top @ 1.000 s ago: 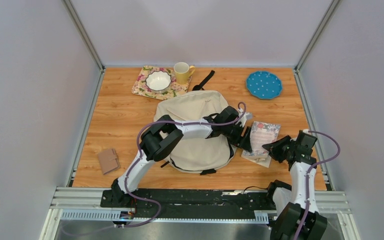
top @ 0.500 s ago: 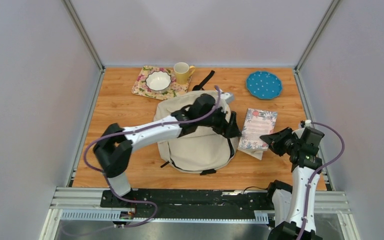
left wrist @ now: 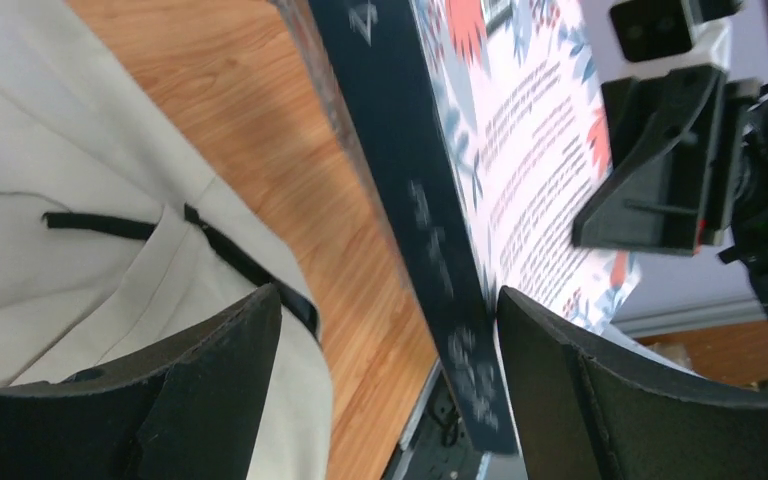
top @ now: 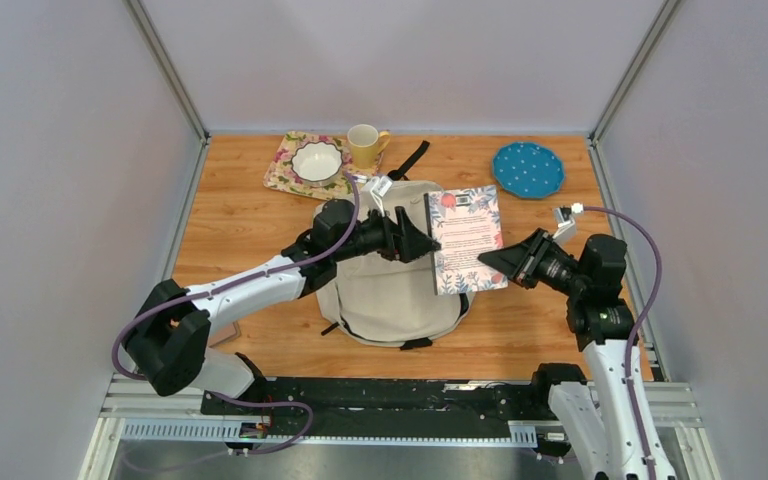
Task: Pack the student bag
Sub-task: Pick up the book from the center of the board.
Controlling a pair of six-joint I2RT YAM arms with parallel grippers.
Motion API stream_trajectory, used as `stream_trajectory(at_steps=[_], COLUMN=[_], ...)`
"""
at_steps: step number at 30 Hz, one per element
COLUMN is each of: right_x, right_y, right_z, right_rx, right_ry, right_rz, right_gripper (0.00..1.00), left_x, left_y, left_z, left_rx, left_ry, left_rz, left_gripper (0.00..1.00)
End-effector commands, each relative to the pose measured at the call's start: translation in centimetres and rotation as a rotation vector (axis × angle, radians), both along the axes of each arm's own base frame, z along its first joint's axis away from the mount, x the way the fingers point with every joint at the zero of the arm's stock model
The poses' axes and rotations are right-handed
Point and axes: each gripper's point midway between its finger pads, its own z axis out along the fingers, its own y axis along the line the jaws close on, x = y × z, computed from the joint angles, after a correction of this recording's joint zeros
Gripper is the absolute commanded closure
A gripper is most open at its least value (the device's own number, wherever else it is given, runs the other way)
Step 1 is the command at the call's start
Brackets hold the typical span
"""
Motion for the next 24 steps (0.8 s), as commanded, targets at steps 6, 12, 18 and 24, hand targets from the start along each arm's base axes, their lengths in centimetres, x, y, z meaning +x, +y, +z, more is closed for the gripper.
stream_trajectory(at_steps=[6, 12, 18, 24], right_x=[-1.9, -2.3, -0.4, 1.0], right_y=[3.6, 4.1, 1.6, -5.8], right_z=[3.5, 3.4, -0.1, -2.7], right_rx=[0.06, 0.098, -0.182, -0.481], right_ry=[-0.127, -0.137, -0.039, 0.053], right_rz=[0.18, 0.242, 0.087, -0.327], right_gripper=[1.0, 1.0, 0.42, 0.09], left_x=[-0.9, -1.7, -1.0, 0.9], left_y=[-0.4, -0.6, 0.8, 5.6], left_z=[6.7, 7.2, 7.3, 6.5], left_rx=[-0.27, -0.283, -0.22, -0.052], left_ry=[-0.12, -0.153, -0.196, -0.252], left_rz=[-0.044, -0.1, -0.033, 0.187], left_gripper=[0.14, 0.22, 0.91, 1.0])
